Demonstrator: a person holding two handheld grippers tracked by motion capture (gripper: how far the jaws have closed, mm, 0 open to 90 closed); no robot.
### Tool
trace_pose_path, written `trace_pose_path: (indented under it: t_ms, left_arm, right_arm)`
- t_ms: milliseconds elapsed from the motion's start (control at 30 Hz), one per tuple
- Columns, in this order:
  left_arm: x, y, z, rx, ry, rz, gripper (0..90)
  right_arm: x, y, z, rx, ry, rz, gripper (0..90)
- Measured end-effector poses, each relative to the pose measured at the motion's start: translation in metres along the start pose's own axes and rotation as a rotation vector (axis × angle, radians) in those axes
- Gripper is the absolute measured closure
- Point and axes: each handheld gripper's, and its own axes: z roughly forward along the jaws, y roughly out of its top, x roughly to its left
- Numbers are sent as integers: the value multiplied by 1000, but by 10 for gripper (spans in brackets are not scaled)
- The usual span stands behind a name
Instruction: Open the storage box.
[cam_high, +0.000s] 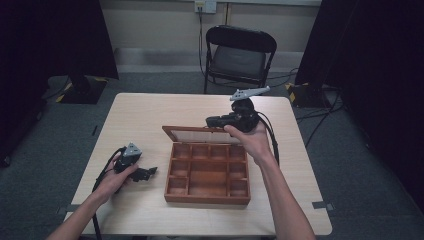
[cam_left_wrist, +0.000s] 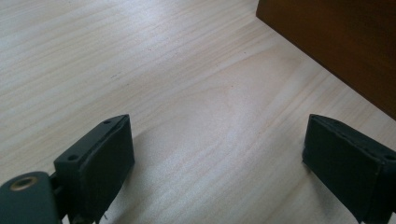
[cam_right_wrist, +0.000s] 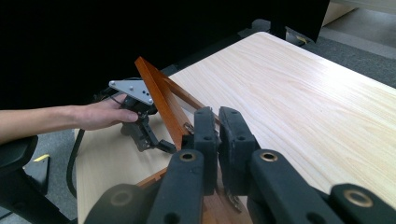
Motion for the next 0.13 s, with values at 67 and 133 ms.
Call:
trace_pose_path:
  t_ms: [67, 133]
  left_arm:
    - [0, 0, 0, 0, 0, 0, 83]
    - [0, 0, 0, -1, 0, -1, 83]
  right_arm:
    - [0, 0, 0, 1, -1, 1, 864]
    - [0, 0, 0, 2, -1, 1, 864]
